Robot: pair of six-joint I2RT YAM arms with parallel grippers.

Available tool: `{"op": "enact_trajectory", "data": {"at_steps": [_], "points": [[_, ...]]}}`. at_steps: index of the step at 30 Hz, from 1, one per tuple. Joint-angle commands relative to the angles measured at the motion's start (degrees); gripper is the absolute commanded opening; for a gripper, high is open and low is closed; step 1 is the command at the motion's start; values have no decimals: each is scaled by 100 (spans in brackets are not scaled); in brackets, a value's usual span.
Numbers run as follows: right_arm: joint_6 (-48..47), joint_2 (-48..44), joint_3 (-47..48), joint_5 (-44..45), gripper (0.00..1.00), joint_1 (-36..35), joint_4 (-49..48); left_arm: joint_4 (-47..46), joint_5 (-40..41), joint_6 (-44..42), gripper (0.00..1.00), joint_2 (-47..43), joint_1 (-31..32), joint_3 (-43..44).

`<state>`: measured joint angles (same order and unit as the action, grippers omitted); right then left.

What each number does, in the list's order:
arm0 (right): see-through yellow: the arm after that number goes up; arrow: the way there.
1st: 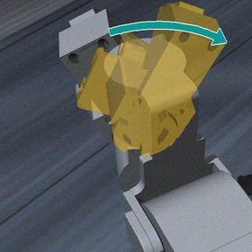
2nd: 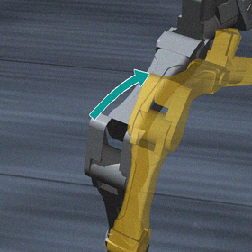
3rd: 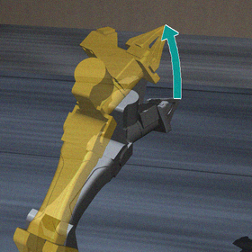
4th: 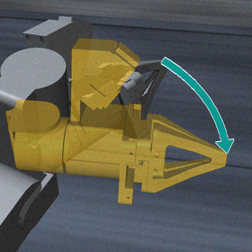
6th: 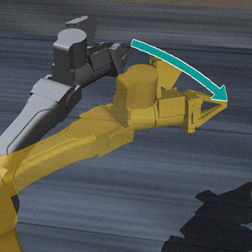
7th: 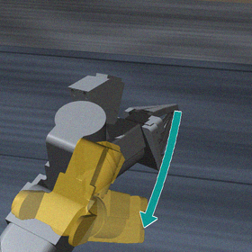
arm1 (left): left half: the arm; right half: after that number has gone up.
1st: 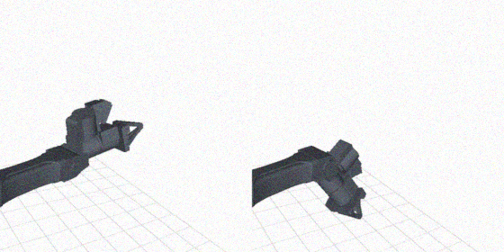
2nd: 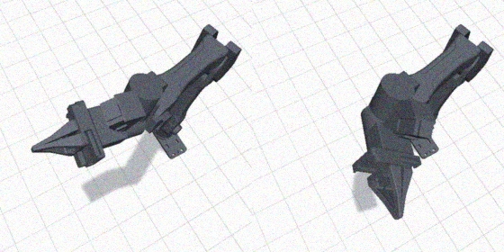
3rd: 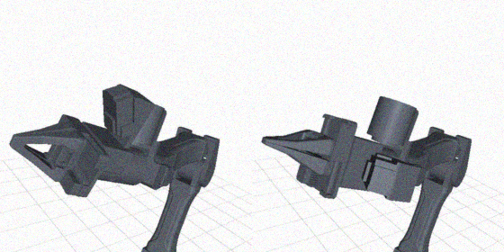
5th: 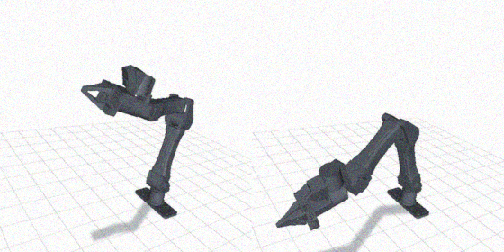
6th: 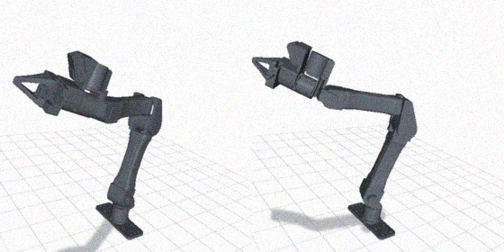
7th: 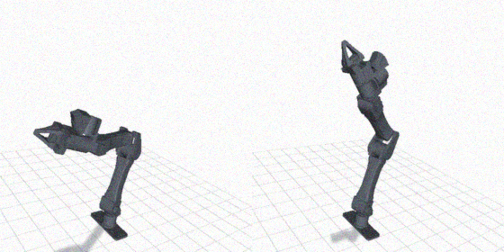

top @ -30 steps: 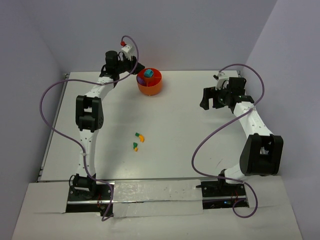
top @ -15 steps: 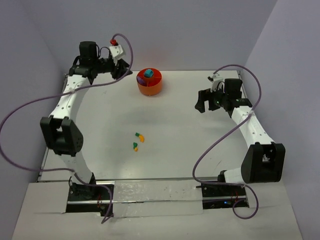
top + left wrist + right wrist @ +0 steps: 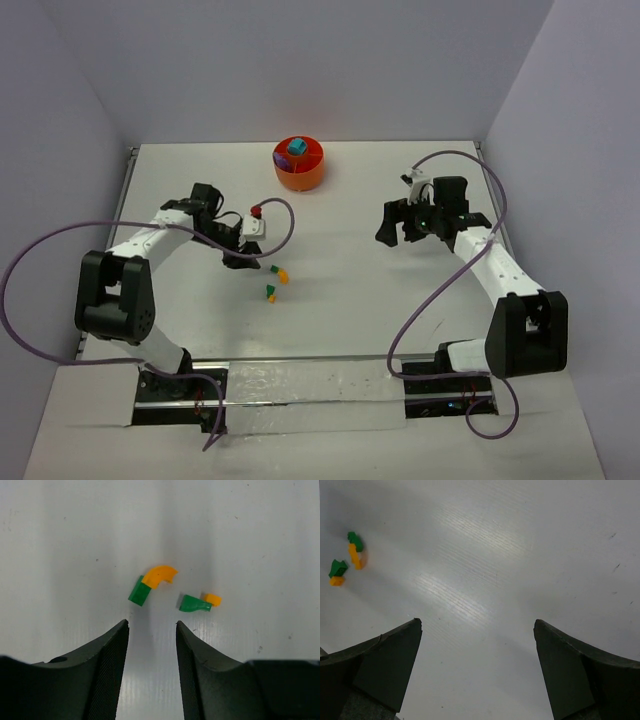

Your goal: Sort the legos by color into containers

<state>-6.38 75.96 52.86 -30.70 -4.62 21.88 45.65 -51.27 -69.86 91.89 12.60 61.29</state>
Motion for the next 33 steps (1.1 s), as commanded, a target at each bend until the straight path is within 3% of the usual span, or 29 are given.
{"op": "enact_trajectory", "data": {"at_steps": [1, 8, 18, 33], "points": [[93, -108, 31, -34, 100, -31, -263, -425, -129, -1118, 47, 141, 109, -18], [23, -66, 133, 90, 100, -38, -117, -1084, -51, -1540, 45, 492, 207, -395], [31, 100, 336, 134, 100, -45, 18, -1617, 458, -1603, 53, 830, 477, -542], [-35, 270, 572, 200, 100, -100, 115, -1551, 1076, -1759, 54, 949, 823, -513]]}}
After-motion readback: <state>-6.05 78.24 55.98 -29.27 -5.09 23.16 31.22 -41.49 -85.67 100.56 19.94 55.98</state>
